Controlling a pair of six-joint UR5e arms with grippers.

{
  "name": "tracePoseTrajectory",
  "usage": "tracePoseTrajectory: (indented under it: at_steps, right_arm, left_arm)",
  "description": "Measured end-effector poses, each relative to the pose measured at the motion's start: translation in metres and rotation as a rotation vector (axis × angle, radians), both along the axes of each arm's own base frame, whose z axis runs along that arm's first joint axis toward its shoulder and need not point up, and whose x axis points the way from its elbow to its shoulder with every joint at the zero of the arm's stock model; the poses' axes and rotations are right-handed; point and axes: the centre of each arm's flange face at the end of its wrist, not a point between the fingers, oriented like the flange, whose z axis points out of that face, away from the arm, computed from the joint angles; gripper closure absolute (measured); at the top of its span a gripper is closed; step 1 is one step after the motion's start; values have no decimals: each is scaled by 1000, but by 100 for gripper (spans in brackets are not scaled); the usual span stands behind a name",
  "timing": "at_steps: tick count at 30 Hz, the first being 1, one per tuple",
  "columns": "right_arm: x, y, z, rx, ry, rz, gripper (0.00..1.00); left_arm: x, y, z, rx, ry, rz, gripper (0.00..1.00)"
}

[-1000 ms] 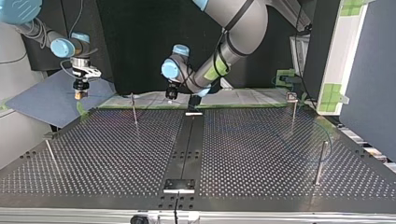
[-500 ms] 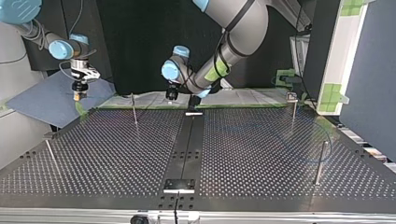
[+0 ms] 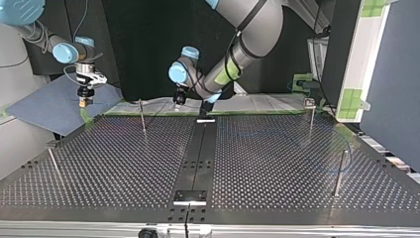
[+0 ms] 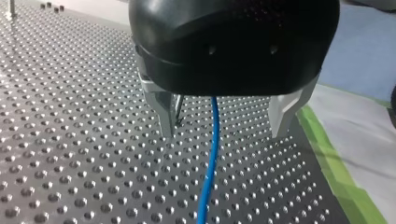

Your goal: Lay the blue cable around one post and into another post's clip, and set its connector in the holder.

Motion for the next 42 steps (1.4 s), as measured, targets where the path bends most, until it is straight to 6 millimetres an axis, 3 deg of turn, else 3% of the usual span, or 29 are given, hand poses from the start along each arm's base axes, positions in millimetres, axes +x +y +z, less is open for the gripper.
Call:
tracePoseTrajectory:
  at_steps: [12, 25, 34, 42]
  right_arm:
    - [13, 2, 0, -5, 18, 28, 100]
    - [19, 3, 0, -6, 18, 38, 100]
    - [22, 2, 1, -6, 17, 43, 100]
    - [23, 3, 1, -6, 17, 46, 100]
  left_arm:
    - [-36, -33, 35, 41, 10, -126, 0]
    - [-72, -55, 36, 65, 38, -205, 0]
    - [-79, -75, 50, 23, 25, -229, 0]
    - [-78, -74, 53, 9, 31, -170, 0]
